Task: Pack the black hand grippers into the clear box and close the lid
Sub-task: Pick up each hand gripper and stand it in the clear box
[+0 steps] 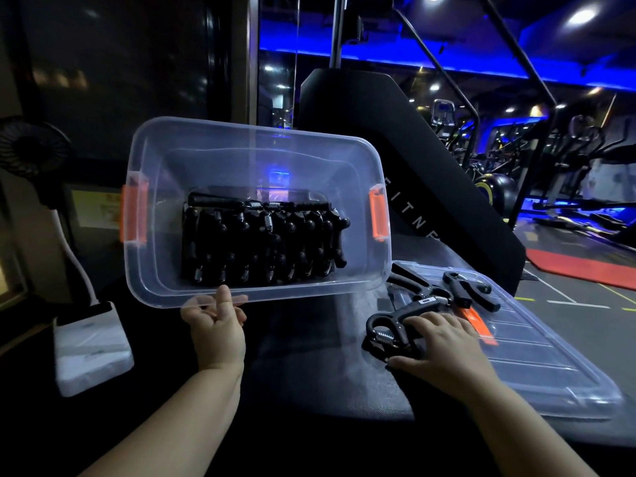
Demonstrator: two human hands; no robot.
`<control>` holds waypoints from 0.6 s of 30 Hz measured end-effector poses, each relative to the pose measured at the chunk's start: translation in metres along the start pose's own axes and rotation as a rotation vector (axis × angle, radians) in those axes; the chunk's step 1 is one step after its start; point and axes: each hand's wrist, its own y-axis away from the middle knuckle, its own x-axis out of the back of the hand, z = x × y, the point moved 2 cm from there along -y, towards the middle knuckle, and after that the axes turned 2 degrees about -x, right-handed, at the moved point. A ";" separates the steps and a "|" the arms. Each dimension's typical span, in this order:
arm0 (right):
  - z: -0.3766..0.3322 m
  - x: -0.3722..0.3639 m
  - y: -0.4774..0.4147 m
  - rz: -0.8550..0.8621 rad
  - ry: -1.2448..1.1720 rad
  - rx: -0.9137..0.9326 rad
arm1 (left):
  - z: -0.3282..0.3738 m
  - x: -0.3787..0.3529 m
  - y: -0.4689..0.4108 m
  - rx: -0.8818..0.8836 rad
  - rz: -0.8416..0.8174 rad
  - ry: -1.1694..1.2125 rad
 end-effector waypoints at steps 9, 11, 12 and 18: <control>-0.001 -0.004 0.006 0.173 -0.148 0.171 | 0.002 0.001 0.000 -0.004 0.002 0.015; -0.003 -0.001 0.010 0.293 -0.223 0.227 | 0.002 0.001 0.000 0.004 0.001 0.017; -0.006 0.002 0.011 0.335 -0.246 0.255 | 0.002 0.000 0.001 0.006 0.000 0.018; -0.038 0.020 0.020 0.388 -0.409 0.371 | 0.004 0.000 0.001 0.015 -0.003 0.017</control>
